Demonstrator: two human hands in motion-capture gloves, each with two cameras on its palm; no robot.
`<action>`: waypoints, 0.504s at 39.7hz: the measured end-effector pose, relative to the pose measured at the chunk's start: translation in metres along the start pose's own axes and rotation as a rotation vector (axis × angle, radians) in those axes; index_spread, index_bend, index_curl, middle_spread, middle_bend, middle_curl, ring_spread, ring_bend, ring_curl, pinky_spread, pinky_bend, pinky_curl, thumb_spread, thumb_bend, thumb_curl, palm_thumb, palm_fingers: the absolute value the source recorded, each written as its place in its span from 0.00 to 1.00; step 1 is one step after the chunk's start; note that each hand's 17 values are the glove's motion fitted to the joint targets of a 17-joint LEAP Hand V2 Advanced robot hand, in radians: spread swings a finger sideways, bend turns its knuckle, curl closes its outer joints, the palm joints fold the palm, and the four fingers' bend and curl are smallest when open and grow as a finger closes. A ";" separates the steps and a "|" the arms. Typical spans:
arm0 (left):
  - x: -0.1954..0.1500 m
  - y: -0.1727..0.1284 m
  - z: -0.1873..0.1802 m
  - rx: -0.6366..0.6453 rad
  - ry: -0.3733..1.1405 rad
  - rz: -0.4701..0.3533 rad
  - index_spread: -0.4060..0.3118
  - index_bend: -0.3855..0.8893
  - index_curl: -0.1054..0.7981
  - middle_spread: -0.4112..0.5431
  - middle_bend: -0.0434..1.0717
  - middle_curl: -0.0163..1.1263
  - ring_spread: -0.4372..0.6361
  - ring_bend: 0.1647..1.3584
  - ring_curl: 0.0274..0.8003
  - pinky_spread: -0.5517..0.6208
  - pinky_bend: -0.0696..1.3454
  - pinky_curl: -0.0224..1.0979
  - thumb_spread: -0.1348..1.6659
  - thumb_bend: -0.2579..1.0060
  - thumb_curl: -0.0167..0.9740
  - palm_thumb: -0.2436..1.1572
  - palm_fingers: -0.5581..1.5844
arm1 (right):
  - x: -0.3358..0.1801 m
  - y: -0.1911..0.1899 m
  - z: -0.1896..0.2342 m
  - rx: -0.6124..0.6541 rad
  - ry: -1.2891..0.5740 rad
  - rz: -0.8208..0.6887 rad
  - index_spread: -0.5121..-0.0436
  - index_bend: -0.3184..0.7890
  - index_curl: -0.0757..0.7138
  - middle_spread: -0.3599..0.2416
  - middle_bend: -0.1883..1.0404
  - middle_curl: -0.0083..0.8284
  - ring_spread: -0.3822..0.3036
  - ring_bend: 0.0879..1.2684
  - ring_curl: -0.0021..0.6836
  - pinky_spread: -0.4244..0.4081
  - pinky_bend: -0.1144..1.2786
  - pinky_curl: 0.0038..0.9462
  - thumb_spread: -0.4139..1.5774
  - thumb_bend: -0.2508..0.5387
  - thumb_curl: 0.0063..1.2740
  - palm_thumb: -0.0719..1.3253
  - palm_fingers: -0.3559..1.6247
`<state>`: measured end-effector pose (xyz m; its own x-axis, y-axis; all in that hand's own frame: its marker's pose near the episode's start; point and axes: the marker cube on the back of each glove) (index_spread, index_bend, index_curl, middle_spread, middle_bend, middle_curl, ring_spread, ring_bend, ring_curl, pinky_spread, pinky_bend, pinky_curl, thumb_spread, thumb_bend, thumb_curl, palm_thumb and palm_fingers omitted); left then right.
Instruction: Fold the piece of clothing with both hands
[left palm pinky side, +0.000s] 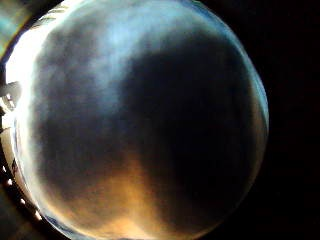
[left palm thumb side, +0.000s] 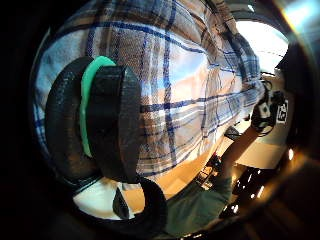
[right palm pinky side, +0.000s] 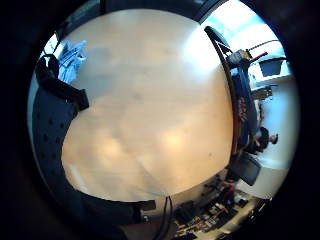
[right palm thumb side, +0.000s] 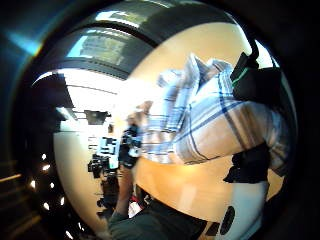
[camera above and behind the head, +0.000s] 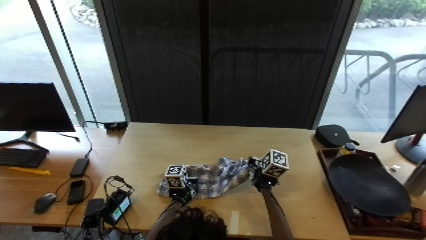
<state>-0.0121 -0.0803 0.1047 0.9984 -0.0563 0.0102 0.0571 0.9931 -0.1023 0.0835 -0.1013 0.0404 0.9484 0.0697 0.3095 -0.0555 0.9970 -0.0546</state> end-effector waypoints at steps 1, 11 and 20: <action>0.001 0.000 0.000 -0.006 0.007 0.005 0.43 0.45 0.57 0.57 0.20 0.31 0.78 0.24 0.40 0.82 0.31 0.30 0.86 0.20 0.22 0.25 0.33 | -0.005 -0.004 -0.004 0.014 -0.015 0.001 0.40 0.40 0.46 0.22 0.33 0.41 0.16 0.46 0.66 0.21 0.54 0.38 0.59 0.29 0.49 0.82 0.71; 0.025 0.007 -0.015 -0.123 0.411 0.186 0.43 0.46 0.59 0.57 0.20 0.31 0.78 0.24 0.39 0.83 0.31 0.30 0.82 0.18 0.22 0.20 0.35 | -0.088 -0.026 -0.054 0.152 -0.104 -0.134 0.41 0.40 0.47 0.22 0.33 0.47 0.16 0.41 0.68 0.25 0.49 0.36 0.51 0.29 0.53 0.85 0.73; 0.005 0.000 -0.063 0.066 0.588 0.147 0.43 0.44 0.58 0.57 0.19 0.31 0.75 0.22 0.38 0.78 0.36 0.33 0.82 0.21 0.23 0.24 0.40 | -0.182 -0.042 -0.063 0.156 -0.114 -0.301 0.42 0.41 0.49 0.19 0.31 0.50 0.15 0.36 0.68 0.18 0.48 0.36 0.45 0.28 0.55 0.84 0.74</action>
<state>-0.0068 -0.0872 0.0421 0.8321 0.0538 -0.5520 -0.0635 0.9980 0.0016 -0.0670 -0.1581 -0.0738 0.8891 -0.2334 0.3937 0.1660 0.9661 0.1979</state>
